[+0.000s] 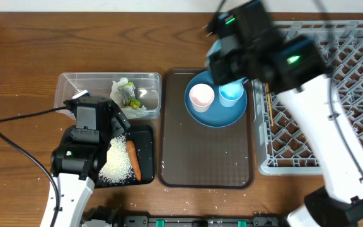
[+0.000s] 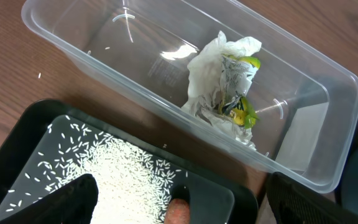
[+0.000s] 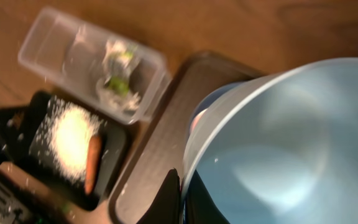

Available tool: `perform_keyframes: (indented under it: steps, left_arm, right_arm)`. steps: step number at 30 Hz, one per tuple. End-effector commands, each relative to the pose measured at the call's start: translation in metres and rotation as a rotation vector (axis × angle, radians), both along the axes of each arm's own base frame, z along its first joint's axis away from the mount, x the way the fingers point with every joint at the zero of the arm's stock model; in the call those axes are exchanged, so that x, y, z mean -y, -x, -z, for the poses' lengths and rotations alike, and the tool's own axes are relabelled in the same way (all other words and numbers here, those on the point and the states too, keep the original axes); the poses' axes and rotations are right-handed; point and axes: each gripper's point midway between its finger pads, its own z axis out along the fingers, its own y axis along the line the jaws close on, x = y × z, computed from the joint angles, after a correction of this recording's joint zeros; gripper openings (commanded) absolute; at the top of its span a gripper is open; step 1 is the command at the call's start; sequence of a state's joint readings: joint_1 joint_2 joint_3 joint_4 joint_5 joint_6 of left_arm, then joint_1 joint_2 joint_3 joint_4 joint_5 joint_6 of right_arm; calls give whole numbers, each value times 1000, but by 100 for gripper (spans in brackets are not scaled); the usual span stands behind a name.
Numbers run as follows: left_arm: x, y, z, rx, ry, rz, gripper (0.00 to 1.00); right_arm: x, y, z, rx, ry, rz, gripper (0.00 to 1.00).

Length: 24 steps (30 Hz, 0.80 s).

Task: Sort waste into correct bins and load items into the dishwasher rack
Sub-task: 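Lift the bowl and carry it to the rack's far corner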

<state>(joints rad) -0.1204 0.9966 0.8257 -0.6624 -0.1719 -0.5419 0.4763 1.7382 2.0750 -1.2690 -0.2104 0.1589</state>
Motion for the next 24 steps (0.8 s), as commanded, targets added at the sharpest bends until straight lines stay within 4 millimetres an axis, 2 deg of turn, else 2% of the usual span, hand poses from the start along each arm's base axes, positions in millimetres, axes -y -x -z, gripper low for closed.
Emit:
perform_keyframes:
  steps: [1, 9, 14, 15, 16, 20, 24]
  left_arm:
    - [-4, -1, -7, 16, -20, -8, 89]
    - [-4, -1, -7, 16, -20, -8, 89]
    - [-4, -1, -7, 16, -20, -8, 89]
    - [-4, -1, -7, 16, -20, -8, 90]
    - [-4, -1, -7, 17, -20, -8, 98]
    - [-4, -1, -7, 16, -20, -8, 98]
    - [-4, -1, -7, 17, -20, -8, 98]
  right_arm:
    - [28, -13, -21, 41, -98, -68, 1]
    - [120, -52, -48, 174, -312, -99, 1]
    - [155, -59, -59, 302, -444, -230, 1]
    - [161, -61, -58, 317, -464, -243, 1]
    - [164, -63, -57, 331, -481, -259, 1]
    - [170, -74, -41, 362, -532, -320, 1]
    - [175, -94, -7, 320, -546, -324, 1]
